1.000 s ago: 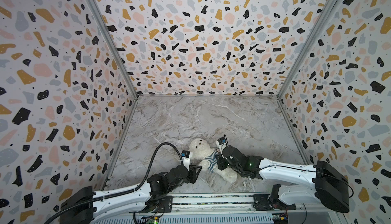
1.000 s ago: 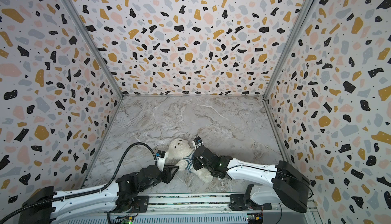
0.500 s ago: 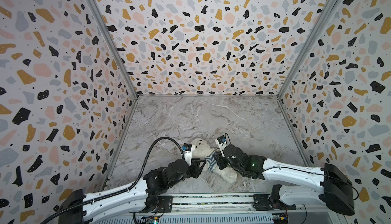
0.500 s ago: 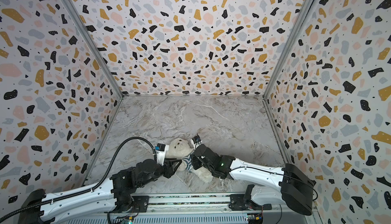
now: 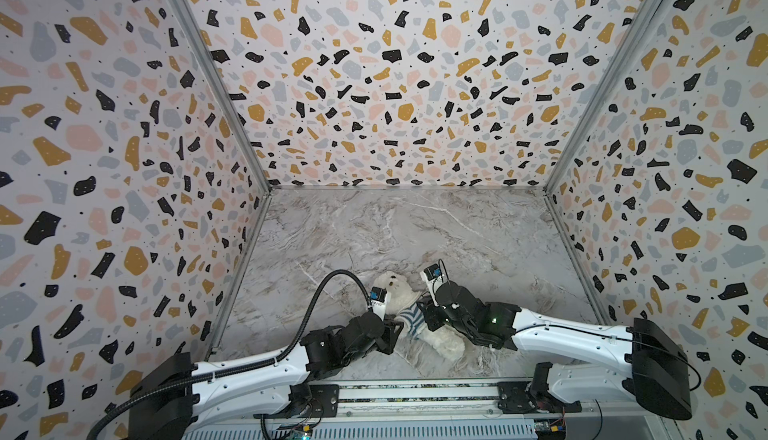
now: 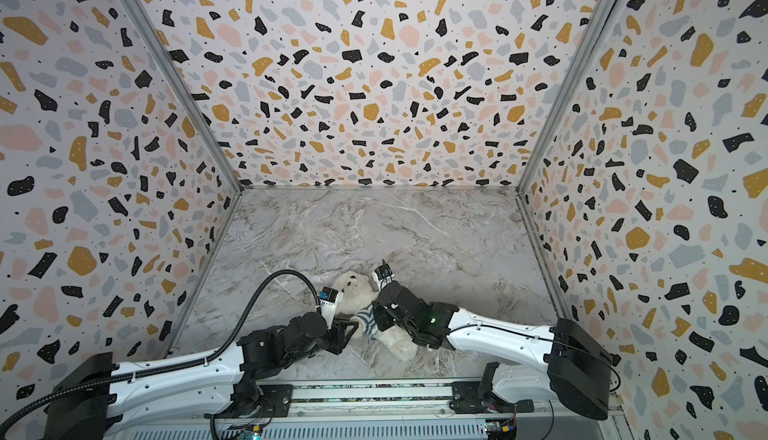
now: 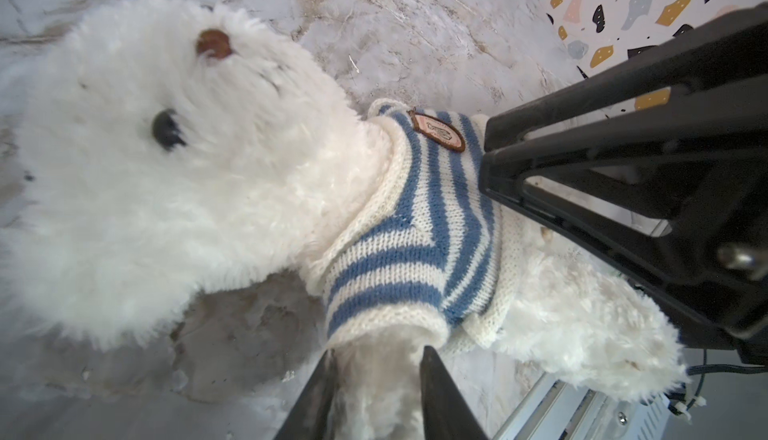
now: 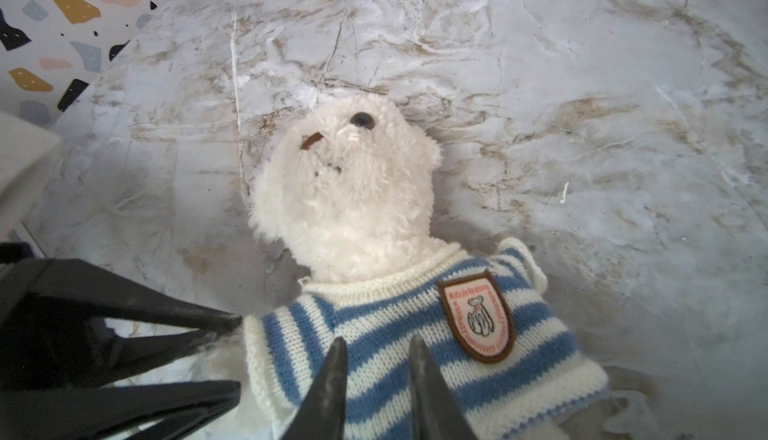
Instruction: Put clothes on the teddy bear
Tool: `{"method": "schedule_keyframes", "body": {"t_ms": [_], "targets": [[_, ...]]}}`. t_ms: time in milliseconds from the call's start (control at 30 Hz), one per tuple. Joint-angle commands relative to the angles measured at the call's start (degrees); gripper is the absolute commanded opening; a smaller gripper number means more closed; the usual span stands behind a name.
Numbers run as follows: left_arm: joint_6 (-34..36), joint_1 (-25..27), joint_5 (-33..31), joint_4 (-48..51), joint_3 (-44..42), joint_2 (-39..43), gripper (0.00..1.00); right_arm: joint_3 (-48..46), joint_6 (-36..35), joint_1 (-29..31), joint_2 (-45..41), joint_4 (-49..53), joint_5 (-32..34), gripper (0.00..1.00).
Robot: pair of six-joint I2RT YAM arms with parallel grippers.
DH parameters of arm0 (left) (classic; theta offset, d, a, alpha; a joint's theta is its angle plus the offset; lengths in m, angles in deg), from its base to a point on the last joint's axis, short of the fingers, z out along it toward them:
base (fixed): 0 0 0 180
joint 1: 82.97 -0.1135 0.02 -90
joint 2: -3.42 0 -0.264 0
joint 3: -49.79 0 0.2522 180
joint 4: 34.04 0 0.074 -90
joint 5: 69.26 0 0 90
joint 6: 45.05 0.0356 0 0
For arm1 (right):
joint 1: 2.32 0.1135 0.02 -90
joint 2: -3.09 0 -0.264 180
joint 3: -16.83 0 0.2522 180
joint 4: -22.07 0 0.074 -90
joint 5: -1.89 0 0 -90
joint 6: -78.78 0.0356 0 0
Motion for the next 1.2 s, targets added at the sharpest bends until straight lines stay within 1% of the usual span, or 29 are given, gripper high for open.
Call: {"method": "schedule_keyframes", "body": {"t_ms": [0,167,200,300,333,400,500,633,700,767,867,1033,1167], "targets": [[0.87,-0.28,-1.16,-1.25,-1.29,-0.02,0.31,-0.18,0.04,-0.35,0.73,0.82,-0.13,0.25],[0.6,-0.29,-2.24,-1.05,-2.75,0.26,0.29,-2.43,0.73,-0.98,2.02,-0.81,-1.37,0.23],[0.6,-0.28,-2.11,-1.39,-3.01,0.1,0.31,-2.62,0.81,-0.98,2.1,-0.82,-1.42,0.23],[0.8,-0.28,-1.1,-2.06,-3.33,-1.3,0.46,-3.26,0.92,-0.98,2.16,-1.11,-1.58,0.22],[0.94,-0.29,-0.55,-2.4,-3.33,-1.96,0.48,-3.64,1.02,-0.99,2.27,-1.42,-1.64,0.22],[1.04,-0.29,0.27,-3.02,-3.24,-3.02,0.47,-4.19,1.26,-1.06,2.75,-1.84,-1.85,0.22],[0.76,-0.28,1.25,-4.84,-4.28,-4.17,0.38,-4.86,1.87,-0.98,3.52,-2.34,-2.36,0.21],[0.0,-0.29,1.49,-6.02,-5.69,-4.29,0.16,-5.8,2.89,-0.89,3.1,-2.57,-2.32,0.2],[-0.35,-0.29,0.31,-5.17,-6.12,-3.59,0.07,-6.45,3.2,-0.89,2.56,-2.51,-2.04,0.2],[-0.31,-0.44,-1.25,-3.91,-6.4,-2.32,0.0,-6.75,3.34,-0.89,2.28,-2.18,-1.77,0.2],[-0.1,-1.84,-2.15,-2.38,-7.16,0.04,0.0,-6.94,3.62,-0.89,2.13,-1.37,-1.29,0.2],[0.76,-5.56,-1.39,-0.95,-9.18,4.08,0.0,-8.11,4.32,-0.89,1.7,-1.2,-0.47,0.2],[1.54,-7.29,-0.94,-0.61,-10.21,5.8,0.0,-8.22,4.73,-1.06,2.89,-0.15,-0.28,0.19]]}}
